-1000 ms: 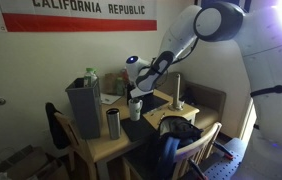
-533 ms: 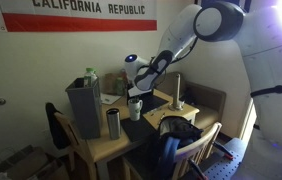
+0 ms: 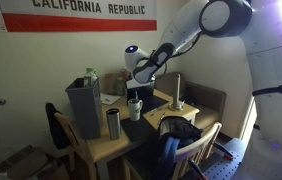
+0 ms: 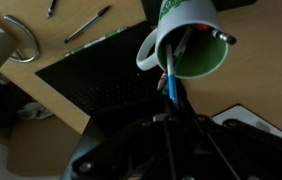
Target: Take out a pencil from the white cup and put it on the table
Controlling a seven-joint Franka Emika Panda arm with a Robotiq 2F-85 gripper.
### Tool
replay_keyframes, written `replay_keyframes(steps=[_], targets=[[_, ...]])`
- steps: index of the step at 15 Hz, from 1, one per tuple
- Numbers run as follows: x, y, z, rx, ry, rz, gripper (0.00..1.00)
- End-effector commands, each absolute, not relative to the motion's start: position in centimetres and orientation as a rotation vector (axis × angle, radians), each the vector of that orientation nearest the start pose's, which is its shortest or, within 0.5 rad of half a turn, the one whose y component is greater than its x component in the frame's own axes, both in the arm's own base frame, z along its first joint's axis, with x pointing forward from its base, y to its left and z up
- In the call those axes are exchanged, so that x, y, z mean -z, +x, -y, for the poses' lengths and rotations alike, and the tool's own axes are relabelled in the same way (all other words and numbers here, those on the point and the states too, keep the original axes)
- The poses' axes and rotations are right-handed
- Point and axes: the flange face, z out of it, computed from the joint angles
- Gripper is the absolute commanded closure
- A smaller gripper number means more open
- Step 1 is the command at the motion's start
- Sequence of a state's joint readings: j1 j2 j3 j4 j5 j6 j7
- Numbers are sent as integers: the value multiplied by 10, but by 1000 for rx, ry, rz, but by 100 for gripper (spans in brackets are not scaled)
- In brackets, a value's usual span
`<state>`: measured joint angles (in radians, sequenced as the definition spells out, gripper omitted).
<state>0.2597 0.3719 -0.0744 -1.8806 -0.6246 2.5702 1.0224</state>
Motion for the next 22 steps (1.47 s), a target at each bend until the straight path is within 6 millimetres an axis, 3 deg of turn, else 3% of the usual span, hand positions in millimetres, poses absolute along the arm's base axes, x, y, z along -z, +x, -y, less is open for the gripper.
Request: replay_keyframes(steps=[1,9,11,12,14,18,22], targets=[[-401,635,-123,826,-3132,-596,94],[-546,635,-86,870,-3053,-682,94],[-561,631,-83,924,-3131,-671,94],[-552,626,-85,942,-3203,-625,94],[-516,617,-90,962,-3327,-530,94],[-408,589,-108,964,-3533,-174,95],[-306,563,-116,1022,-3608,11,94]])
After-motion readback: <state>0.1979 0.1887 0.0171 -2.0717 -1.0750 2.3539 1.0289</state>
